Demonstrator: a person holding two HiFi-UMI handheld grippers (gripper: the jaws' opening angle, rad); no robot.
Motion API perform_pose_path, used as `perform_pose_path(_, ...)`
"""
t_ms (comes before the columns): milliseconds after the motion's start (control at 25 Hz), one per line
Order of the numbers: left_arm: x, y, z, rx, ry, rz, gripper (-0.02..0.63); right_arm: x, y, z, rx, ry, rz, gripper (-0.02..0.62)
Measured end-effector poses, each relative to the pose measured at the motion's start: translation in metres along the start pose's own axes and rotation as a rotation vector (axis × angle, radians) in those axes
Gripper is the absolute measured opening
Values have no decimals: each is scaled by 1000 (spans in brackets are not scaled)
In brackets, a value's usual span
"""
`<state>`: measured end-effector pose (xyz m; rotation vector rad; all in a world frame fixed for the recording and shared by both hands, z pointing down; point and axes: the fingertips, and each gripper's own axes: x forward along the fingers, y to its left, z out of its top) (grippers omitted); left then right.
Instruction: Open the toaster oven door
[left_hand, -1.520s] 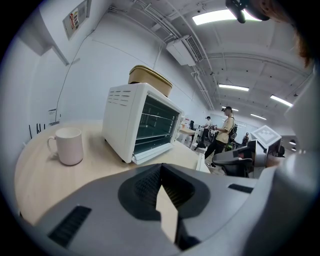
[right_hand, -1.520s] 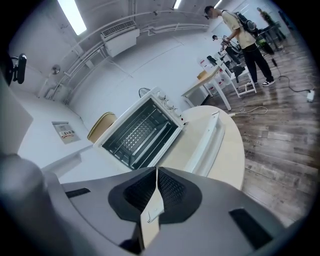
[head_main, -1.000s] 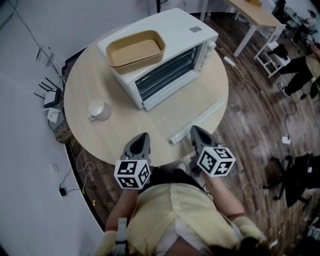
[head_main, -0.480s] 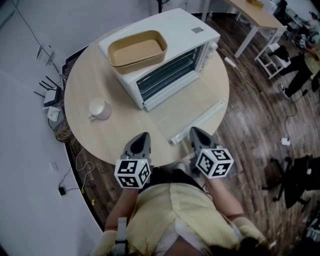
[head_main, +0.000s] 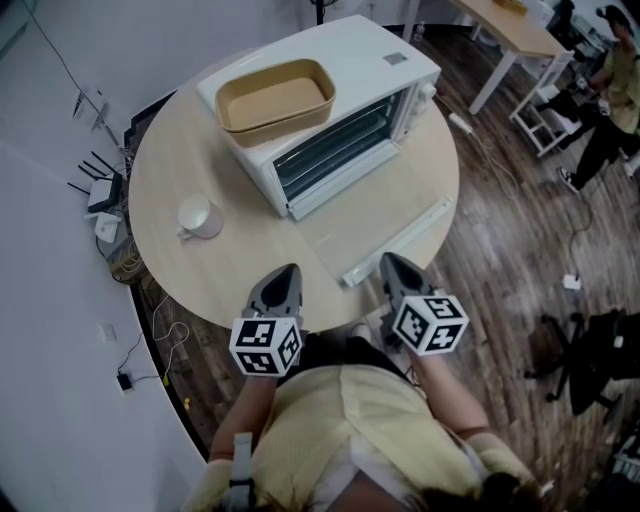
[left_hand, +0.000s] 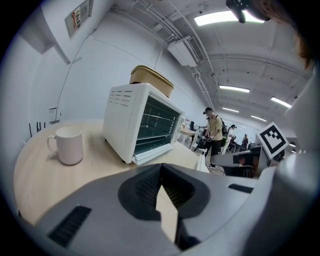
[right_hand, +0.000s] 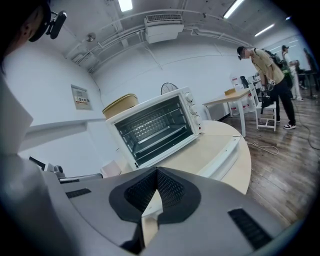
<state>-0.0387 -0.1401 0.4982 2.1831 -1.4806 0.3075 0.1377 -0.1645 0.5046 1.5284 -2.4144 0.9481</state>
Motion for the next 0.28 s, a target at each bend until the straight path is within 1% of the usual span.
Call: perform_pose_path(280,-4,5,-1,9,12,4,2,3,5,-2,2,0,7,2)
